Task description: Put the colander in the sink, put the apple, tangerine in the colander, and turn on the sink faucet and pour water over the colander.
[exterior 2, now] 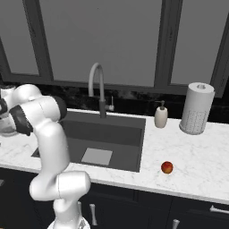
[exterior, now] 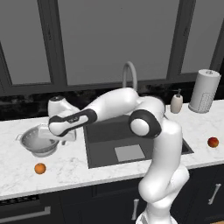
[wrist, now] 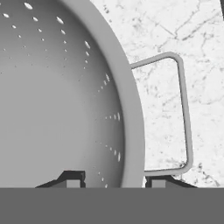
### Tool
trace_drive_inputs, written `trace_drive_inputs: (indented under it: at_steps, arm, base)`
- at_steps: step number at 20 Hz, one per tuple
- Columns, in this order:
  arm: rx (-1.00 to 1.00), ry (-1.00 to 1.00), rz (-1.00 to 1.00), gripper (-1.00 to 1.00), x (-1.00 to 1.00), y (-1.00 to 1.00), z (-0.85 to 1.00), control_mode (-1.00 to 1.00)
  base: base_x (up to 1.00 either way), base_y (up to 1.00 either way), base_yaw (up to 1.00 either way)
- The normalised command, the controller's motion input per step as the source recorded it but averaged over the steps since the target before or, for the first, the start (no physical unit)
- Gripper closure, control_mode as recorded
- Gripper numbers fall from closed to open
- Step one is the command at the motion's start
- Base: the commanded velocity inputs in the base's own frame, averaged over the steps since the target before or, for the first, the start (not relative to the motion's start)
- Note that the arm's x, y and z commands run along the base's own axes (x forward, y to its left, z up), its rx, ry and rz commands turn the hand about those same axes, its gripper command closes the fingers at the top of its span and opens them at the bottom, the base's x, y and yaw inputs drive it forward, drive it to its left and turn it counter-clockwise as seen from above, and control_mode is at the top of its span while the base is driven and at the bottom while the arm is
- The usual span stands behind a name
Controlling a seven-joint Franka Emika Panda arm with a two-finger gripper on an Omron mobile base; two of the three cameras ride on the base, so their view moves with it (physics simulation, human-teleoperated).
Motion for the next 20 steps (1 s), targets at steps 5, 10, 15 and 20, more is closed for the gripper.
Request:
trace_drive_inputs:
  at_steps: [5,10,15,20]
  arm:
    - [0.19,0.00,-0.02,1.00,-0.13,-0.83,0.24,-1.00]
    - [0.11,0.01,-0.01,1.00,-0.07,-0.96,0.17,-1.00]
    - [0.01,0.11,0.00,1.00,0.00,-1.00,0.11,-1.00]
    - [0.00,0.15,0.00,1.00,0.00,-0.98,0.01,-1.00]
  base:
    - [0.00,0.00,0.00]
    - [0.00,0.00,0.00]
    - [0.00,0.00,0.00]
    - [0.00,0.00,0.00]
